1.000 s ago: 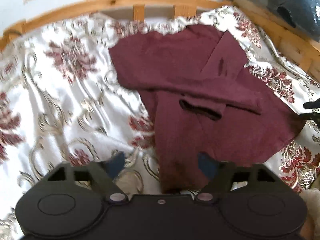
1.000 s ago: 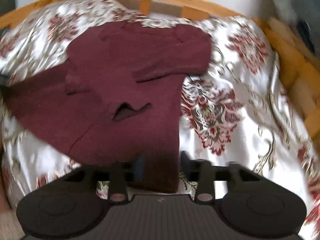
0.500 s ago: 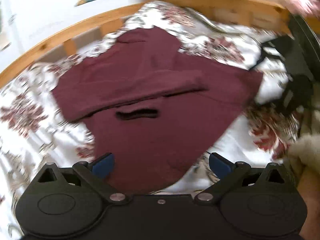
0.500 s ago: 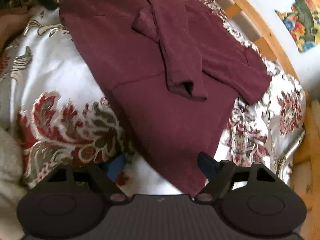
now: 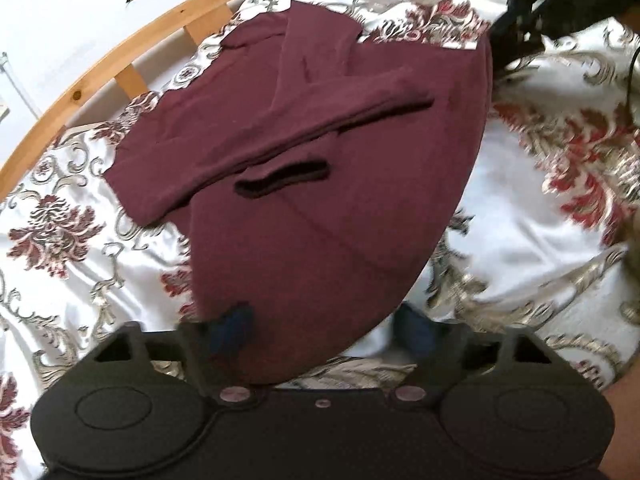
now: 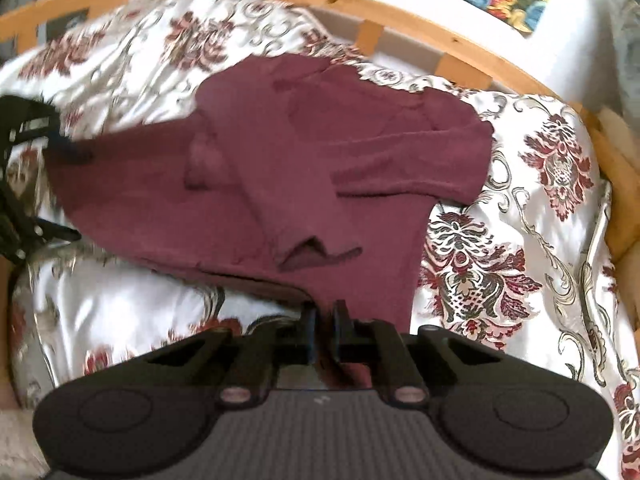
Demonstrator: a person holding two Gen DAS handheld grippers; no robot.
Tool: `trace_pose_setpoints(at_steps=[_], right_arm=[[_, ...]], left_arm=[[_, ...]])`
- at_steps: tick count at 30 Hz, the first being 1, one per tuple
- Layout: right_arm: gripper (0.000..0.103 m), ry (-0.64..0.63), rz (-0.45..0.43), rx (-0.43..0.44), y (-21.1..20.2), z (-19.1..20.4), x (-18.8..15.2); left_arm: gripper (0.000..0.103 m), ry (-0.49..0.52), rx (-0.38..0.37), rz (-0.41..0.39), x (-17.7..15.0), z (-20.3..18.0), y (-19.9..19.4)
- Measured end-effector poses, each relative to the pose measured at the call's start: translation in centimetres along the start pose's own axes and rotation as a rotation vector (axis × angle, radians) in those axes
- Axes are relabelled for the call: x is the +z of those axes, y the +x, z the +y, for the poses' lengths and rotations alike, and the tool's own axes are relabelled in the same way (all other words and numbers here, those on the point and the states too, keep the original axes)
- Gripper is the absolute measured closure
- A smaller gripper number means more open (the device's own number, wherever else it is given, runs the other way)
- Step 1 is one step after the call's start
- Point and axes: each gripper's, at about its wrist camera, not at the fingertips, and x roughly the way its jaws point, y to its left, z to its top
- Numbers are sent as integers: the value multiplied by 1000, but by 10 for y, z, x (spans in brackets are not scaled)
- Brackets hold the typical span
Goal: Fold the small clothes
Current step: 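Grasp the shirt hem with both tools, then lift the hem with both tools and fold it toward the collar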
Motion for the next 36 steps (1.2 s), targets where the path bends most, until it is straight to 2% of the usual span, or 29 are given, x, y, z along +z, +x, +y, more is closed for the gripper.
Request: trace_pose_setpoints(at_steps=[2,4,6,8,9,14,19,26,30,33,36], right_arm=[[93,4,-5,-4,-1,-4,2],[93,3,-7,-8,-2,-5,2],[93,4,-7,-10,-2,-3,1],[94,-1,-9,-17,-3,1,-1],[94,-5,-11,-21,-4,4,-2],[96,-27,-55,-61,-17,17,-7],[97,-43,-128,-101,-50,30,-7],[97,-55,-194,-50,-127,53,-9],[97,-90,-258,-74,-167,64,-4],[97,-144,-286,-107,-177,65,10],[97,-233,-311,-175,-165,56,31]], left_arm=[[33,19,24,-8,-3,-1,-2],[46,51,59,-9,-6,-3,-5],[75,80,119,3,-9,-5,-5],[92,76,159,-5,-11,-2,-7],[94,57,164,-13,-10,3,-9],[98,-76,160,-86,-6,22,-29],[98,-211,131,-152,-7,44,-63],[98,-336,10,-193,-19,68,-136],[98,-346,-56,-200,-19,78,-172],[98,-347,-51,-192,-2,90,-183],[98,-356,-23,-184,28,109,-179]])
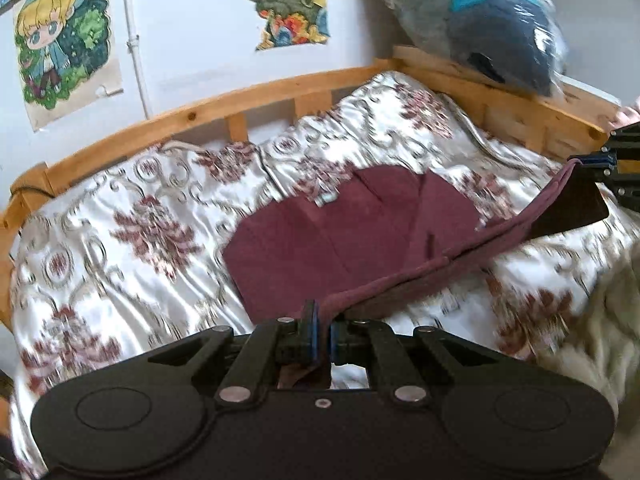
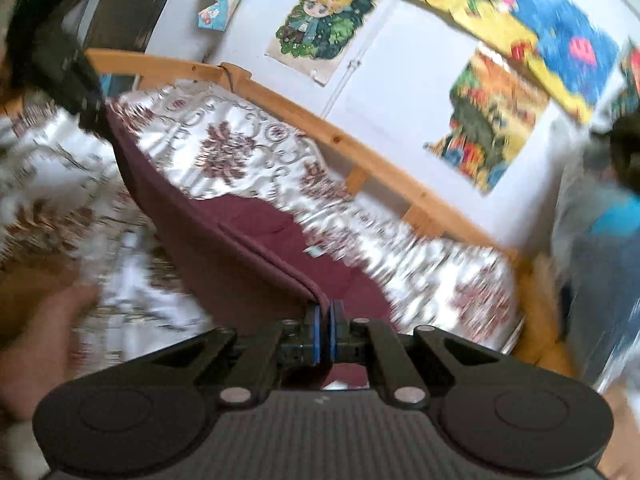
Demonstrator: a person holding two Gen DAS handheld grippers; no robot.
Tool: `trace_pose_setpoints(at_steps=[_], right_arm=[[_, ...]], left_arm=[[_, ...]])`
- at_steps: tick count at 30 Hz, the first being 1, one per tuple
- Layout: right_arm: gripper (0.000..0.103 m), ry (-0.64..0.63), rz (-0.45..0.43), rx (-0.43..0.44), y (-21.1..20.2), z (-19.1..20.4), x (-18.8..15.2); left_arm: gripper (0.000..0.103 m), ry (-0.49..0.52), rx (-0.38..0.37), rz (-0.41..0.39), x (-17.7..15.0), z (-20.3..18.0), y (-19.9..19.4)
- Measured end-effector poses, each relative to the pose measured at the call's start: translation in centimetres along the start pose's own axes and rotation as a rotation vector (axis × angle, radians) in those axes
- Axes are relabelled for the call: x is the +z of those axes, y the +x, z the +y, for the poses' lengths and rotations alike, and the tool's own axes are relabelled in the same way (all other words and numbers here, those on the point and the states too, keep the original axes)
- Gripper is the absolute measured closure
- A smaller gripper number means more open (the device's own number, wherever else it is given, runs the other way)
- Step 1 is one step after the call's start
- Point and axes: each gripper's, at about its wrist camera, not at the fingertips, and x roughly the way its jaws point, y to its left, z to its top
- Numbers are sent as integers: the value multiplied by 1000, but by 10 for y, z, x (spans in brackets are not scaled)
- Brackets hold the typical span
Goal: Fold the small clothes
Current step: 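Lift the hem with both tools and fold it toward the collar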
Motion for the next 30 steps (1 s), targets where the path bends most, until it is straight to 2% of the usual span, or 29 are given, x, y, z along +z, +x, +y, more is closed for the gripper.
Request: trace_pose_setpoints(at_steps=[6,11,15,20,26,29,30], right_arm=[[97,-30,19,-16,102,-53,21],[97,28,67,-8,201,-84,12],[96,78,93,19,270,-96,5],[96,113,163,53,338,-98,-5],[95,261,209,112,378,-100,-34],[76,372,198,152,381,-108,-49],[62,398,189,163,379,-111,-53]], left_arm=[[98,-52,112,61,75,30,71],[97,-24,195,90,108,56,158],[97,-68,215,161,112,84,224],[97,-101,217,216,105,103,284],[97,-161,214,285,89,109,334],[97,-183,214,311,82,108,348],[97,-194,213,312,81,108,349]])
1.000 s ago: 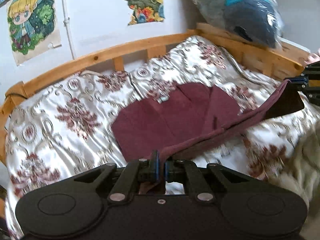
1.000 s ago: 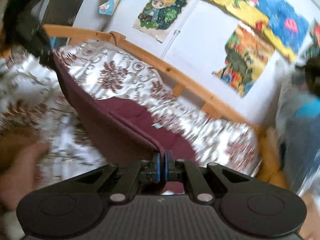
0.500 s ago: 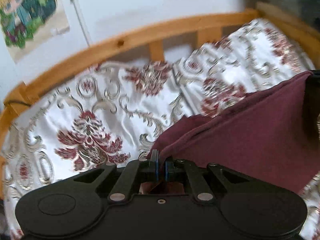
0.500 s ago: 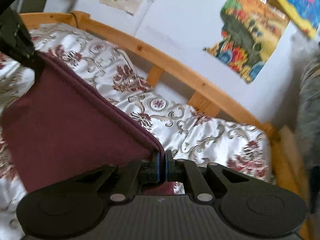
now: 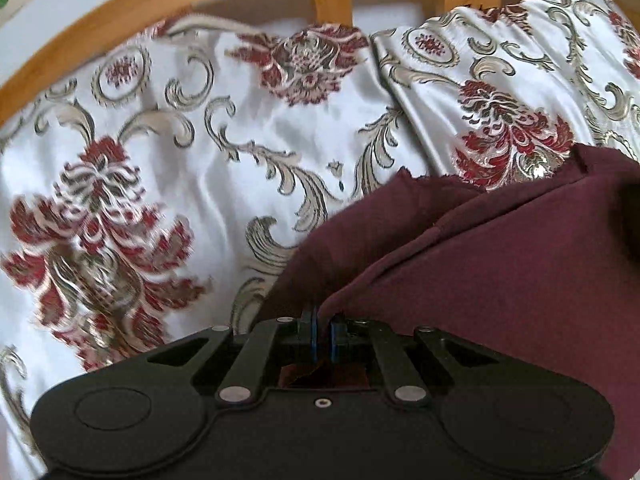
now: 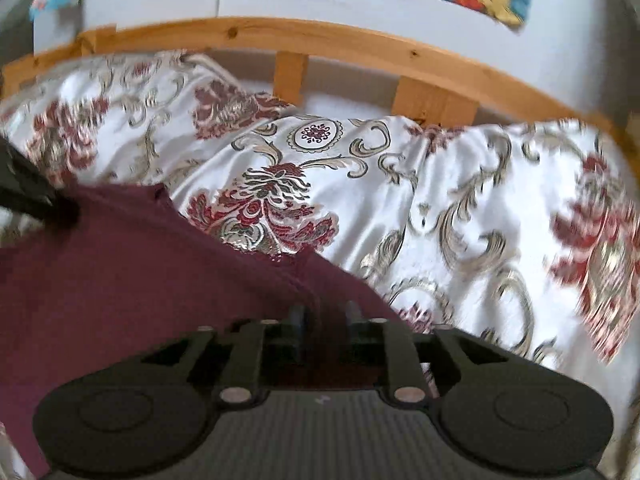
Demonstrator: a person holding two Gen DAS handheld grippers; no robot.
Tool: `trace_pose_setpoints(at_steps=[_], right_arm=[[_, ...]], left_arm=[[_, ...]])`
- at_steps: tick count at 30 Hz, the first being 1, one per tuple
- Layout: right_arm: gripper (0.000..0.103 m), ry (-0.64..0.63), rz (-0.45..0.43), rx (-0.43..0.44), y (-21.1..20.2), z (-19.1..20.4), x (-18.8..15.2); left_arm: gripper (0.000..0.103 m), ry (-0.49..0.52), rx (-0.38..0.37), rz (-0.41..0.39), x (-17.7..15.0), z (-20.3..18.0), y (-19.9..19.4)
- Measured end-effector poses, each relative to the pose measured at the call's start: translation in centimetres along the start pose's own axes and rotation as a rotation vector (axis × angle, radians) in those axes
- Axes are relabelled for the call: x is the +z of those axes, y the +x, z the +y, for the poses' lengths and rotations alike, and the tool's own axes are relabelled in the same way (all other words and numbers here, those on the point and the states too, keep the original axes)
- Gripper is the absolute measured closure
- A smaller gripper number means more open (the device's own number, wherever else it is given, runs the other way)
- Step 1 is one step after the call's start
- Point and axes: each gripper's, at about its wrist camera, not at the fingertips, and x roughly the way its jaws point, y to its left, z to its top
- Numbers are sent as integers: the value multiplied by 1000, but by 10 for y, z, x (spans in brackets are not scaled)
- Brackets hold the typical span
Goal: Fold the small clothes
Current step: 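Lift the hem with both tools and fold it toward the collar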
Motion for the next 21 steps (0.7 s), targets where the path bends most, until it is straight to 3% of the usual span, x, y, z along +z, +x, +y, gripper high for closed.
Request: trace_pose_setpoints(at_steps=[1,4,7,11,14,15,16,18,21], right_arm=[[46,31,-16,13,-4,-5,-5],[27,118,-80,41,-22,-15,-14],[24,151,-129,76,-40,-11,-28],[26,24,-77,77,-35,22,-46],[34,-88,-34,23,-21,46,-55],[46,-104,-34,-7,-17,49,-57],[69,-102,-40,-32,-15,51,-58],[93,-43,-60,-75,-16,44,-57],[95,110,-134,-113,-32,18,-55]], left_arm=[[96,-10,-1,2,0,0,1],[93,-58,-15,13,2,6,0],[92,-107,-46,16,5,13,-2],[95,-78,-41,0,6,9,-7],[95,-62,-22,2,5,3,-6],[96,-59,-22,-1,4,3,-6],[96,-58,-23,-3,4,3,-6],[96,-61,-34,-9,4,6,-7],[96,-84,-59,-49,4,11,-11]])
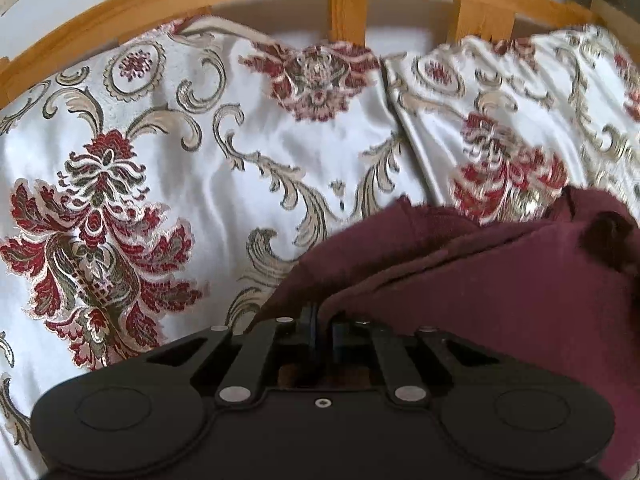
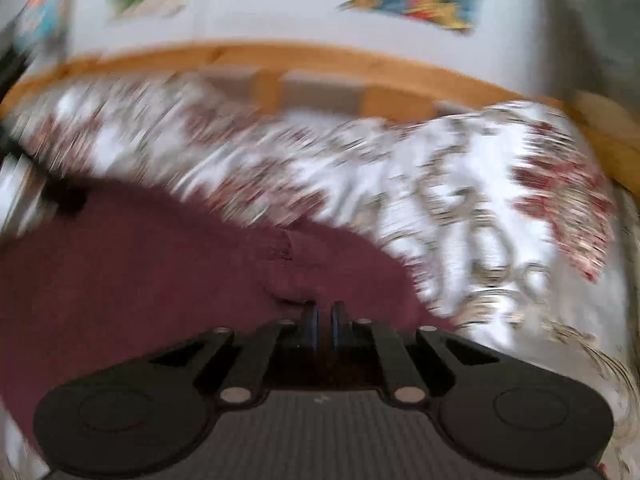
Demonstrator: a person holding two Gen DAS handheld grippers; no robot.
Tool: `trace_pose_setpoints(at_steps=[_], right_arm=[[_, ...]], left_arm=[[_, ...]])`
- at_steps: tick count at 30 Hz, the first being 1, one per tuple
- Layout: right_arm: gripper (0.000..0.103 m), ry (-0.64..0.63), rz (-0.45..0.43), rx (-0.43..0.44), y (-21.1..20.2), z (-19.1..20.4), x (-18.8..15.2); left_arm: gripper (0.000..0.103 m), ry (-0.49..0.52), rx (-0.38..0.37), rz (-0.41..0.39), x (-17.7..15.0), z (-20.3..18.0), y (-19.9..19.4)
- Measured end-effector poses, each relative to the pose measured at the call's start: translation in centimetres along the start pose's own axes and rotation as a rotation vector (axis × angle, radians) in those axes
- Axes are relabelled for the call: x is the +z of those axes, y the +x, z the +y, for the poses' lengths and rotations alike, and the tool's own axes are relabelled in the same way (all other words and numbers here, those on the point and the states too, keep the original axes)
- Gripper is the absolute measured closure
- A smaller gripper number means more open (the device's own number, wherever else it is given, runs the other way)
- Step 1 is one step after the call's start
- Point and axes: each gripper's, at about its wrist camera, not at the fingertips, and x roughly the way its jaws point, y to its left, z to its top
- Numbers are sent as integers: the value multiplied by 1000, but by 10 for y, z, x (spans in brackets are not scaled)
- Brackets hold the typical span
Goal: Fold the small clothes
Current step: 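Lift the hem with both tools and fold it toward the collar, then open both tools and press the folded maroon shirt flat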
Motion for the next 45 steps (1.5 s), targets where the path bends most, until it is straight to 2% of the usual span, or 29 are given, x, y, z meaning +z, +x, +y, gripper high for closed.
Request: trace_pose_setpoints(at_steps=[3,7,10,11,12,13,15,17,21,23,24,25,30,36,41,45], right_arm=[[95,125,-21,-19,-4,-25,3],[95,178,55,6,17,-37,-1],[91,201,70,-6,19,-37,-6],[89,209,68,-12,18,-38,-6],[79,213,68,-20,17,-39,-7],[71,210,68,-39,15,-38,-6],[65,196,57,-83,12,-37,-5],[56,178,44,-136,7,-35,-3],[33,149,43,-243,1,-33,-3],[28,148,44,-275,-4,-32,-6],[23,146,41,-282,-8,-32,-8],[15,145,41,-289,-11,-33,-10],[0,149,-25,-261,-51,-18,-19],[0,55,-102,-207,-90,32,-27],[0,-9,-112,-156,-80,78,-31],[0,-11,-141,-220,-67,104,-28]], left_arm=[[96,-8,4,-28,-2,0,0],[95,-31,25,2,-8,-2,14],[86,-57,31,6,-9,1,15],[79,-70,27,11,-8,4,14],[67,-86,23,18,-7,8,12],[62,-110,19,20,-7,14,10],[47,-156,5,0,-6,27,3],[34,-197,2,-16,-7,39,-3],[21,-221,18,-53,-18,58,-21],[14,-213,31,-68,-27,63,-32],[9,-208,30,-77,-33,63,-39],[7,-202,22,-83,-39,63,-45],[1,-126,-20,-122,-77,44,-76],[1,-116,-48,-129,-127,19,-97],[1,-109,-30,-93,-150,12,-84],[1,-147,-52,-111,-151,14,-79]])
